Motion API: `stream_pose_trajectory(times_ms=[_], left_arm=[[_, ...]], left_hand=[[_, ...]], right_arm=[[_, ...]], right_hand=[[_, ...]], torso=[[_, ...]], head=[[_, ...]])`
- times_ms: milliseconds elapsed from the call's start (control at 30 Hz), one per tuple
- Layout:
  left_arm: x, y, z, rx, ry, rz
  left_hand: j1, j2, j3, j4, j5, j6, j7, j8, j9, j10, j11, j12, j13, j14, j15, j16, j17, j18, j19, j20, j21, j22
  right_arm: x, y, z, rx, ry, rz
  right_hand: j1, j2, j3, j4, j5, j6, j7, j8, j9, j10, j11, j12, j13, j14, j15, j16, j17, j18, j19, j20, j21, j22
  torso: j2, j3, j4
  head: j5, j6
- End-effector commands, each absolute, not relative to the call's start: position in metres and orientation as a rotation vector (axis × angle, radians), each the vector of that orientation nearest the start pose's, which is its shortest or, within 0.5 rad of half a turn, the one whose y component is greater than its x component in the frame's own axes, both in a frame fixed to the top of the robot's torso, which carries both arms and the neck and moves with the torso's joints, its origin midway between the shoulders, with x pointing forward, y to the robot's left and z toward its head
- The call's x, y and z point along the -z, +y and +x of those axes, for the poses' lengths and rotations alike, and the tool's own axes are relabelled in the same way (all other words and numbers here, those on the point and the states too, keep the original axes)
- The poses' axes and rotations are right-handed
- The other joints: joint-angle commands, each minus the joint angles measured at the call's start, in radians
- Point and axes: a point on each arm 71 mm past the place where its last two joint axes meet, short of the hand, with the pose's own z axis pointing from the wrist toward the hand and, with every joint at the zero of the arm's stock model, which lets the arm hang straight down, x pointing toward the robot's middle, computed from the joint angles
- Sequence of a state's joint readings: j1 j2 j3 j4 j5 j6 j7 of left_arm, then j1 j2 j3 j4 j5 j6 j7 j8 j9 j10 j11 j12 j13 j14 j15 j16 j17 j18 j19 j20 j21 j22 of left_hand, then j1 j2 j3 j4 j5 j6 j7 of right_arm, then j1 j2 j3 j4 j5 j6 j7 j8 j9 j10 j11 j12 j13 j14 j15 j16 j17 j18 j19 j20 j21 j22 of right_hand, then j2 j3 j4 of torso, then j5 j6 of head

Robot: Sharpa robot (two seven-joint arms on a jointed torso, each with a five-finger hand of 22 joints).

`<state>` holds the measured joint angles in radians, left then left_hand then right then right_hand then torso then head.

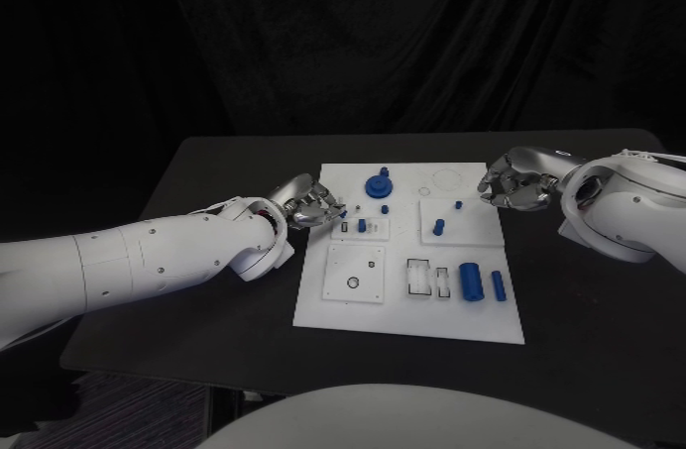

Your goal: Assemble the parts on the task board

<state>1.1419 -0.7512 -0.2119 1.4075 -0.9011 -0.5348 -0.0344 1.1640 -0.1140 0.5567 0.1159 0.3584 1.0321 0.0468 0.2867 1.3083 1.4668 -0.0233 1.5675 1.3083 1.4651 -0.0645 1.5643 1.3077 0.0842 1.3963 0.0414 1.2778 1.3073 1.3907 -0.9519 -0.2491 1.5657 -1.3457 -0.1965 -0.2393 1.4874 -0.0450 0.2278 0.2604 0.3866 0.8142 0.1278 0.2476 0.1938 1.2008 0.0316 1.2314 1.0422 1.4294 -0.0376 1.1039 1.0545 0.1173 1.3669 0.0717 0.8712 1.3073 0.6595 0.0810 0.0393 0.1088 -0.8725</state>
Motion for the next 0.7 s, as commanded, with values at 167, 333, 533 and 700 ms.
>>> stream_pose_trajectory(times_ms=[167, 333, 533, 700], left_arm=[[0.279, 0.202, 0.466, 0.692, 1.788, -0.394], [0.284, 0.201, 0.463, 0.689, 1.811, -0.393], [0.291, 0.201, 0.459, 0.688, 1.826, -0.396], [0.294, 0.199, 0.458, 0.697, 1.822, -0.391]], left_hand=[[-0.007, 0.004, 0.071, -0.059, -0.006, 0.006, -0.017, 0.007, 0.026, 0.104, -0.009, 0.003, 0.263, 0.106, -0.009, 0.006, 0.263, -0.016, 0.012, -0.001, 0.007, 0.175], [-0.008, 0.003, 0.073, -0.059, -0.005, 0.006, -0.017, 0.008, 0.026, 0.104, -0.010, 0.003, 0.263, 0.106, -0.010, 0.006, 0.263, -0.016, 0.012, -0.001, 0.008, 0.175], [-0.013, 0.001, 0.074, -0.057, -0.005, 0.007, -0.017, 0.011, 0.026, 0.104, -0.010, 0.003, 0.263, 0.106, -0.011, 0.006, 0.263, -0.017, 0.015, -0.002, 0.011, 0.176], [-0.019, 0.002, 0.076, -0.052, -0.007, 0.007, -0.018, 0.014, 0.026, 0.104, -0.011, 0.003, 0.263, 0.106, -0.012, 0.006, 0.263, -0.016, 0.015, -0.003, 0.011, 0.175]], right_arm=[[0.172, -0.254, 0.483, -0.466, 1.768, -0.065], [0.172, -0.252, 0.483, -0.471, 1.761, -0.066], [0.172, -0.252, 0.484, -0.472, 1.760, -0.067], [0.172, -0.252, 0.484, -0.471, 1.763, -0.067]], right_hand=[[-0.001, -0.007, -0.002, -0.005, 0.001, 0.008, -0.001, 0.006, 0.001, 0.007, 0.000, 0.004, 0.002, 0.000, -0.001, 0.006, 0.002, 0.003, 0.004, -0.002, 0.008, 0.095], [-0.001, -0.007, -0.002, -0.005, 0.001, 0.008, -0.001, 0.006, 0.001, 0.007, 0.000, 0.004, 0.002, 0.000, -0.001, 0.006, 0.002, 0.003, 0.004, -0.002, 0.008, 0.095], [-0.001, -0.009, -0.002, -0.005, 0.002, 0.009, -0.001, 0.006, 0.001, 0.007, 0.000, 0.003, 0.000, 0.001, -0.001, 0.007, 0.002, 0.003, 0.005, -0.002, 0.008, 0.095], [-0.001, -0.009, -0.002, -0.005, 0.002, 0.009, -0.001, 0.006, 0.001, 0.007, 0.000, 0.003, 0.000, 0.001, -0.001, 0.007, 0.002, 0.003, 0.005, -0.002, 0.007, 0.094]], torso=[[0.000, 0.0018, -0.0012], [-0.002, 0.0032, -0.0023], [-0.003, 0.0032, -0.0027], [-0.003, 0.0043, -0.0018]], head=[[0.000, 0.000], [0.002, 0.000], [0.000, 0.000], [-0.003, 0.000]])
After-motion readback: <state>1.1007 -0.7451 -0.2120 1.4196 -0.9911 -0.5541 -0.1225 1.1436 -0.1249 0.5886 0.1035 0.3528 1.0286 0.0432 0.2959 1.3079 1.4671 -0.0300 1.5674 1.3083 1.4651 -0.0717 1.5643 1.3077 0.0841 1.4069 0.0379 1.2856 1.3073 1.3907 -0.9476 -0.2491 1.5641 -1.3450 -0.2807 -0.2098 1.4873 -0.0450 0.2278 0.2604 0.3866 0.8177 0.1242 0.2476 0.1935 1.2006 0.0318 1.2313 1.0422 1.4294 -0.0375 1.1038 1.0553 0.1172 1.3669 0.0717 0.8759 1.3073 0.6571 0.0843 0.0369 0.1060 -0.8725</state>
